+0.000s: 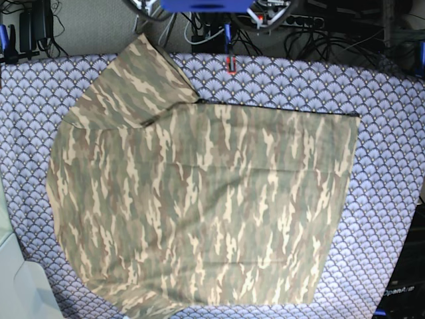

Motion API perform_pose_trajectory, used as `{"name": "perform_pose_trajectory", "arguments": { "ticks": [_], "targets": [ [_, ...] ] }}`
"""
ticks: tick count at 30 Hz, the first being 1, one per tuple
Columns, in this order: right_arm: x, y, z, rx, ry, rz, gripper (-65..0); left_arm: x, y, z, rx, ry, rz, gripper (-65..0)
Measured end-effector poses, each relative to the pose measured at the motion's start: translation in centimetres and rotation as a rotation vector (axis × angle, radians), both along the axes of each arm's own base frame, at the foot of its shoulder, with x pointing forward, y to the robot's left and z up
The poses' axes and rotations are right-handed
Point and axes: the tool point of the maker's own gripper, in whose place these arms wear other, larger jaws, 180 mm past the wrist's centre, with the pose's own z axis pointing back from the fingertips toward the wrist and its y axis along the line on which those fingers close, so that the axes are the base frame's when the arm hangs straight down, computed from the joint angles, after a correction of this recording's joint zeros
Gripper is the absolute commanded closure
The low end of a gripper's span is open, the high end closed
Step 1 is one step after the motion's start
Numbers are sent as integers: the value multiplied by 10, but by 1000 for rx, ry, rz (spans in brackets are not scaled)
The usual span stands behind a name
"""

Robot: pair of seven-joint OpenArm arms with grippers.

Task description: Fold the T-shirt properly

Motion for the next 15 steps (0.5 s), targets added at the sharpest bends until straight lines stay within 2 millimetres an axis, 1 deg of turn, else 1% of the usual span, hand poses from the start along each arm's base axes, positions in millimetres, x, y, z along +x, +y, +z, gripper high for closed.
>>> {"name": "perform_pose_trajectory", "arguments": {
  "ticks": [2, 3, 5, 8, 11, 12, 15],
  "targets": [
    [-7, -11, 1, -41, 14, 5, -284, -3, 2, 0, 3, 8, 0, -436],
    [-8, -16, 1, -65, 16, 9, -284, -2, 2, 0, 3, 6, 0, -436],
    [-7, -16, 1, -69, 15, 13, -284, 2, 0, 0, 0, -2, 0, -436],
    [0, -16, 1, -69, -4, 13, -284, 5, 0, 0, 0, -9, 0, -436],
    [2, -17, 3, -76, -52, 19, -284, -3, 2, 0, 3, 2, 0, -436],
    [0, -17, 4, -78, -71, 21, -284, -7, 3, 0, 4, 8, 0, -436],
    [-19, -18, 7, -79, -62, 24, -284, -14, 4, 0, 6, 21, 0, -436]
  ]
}}
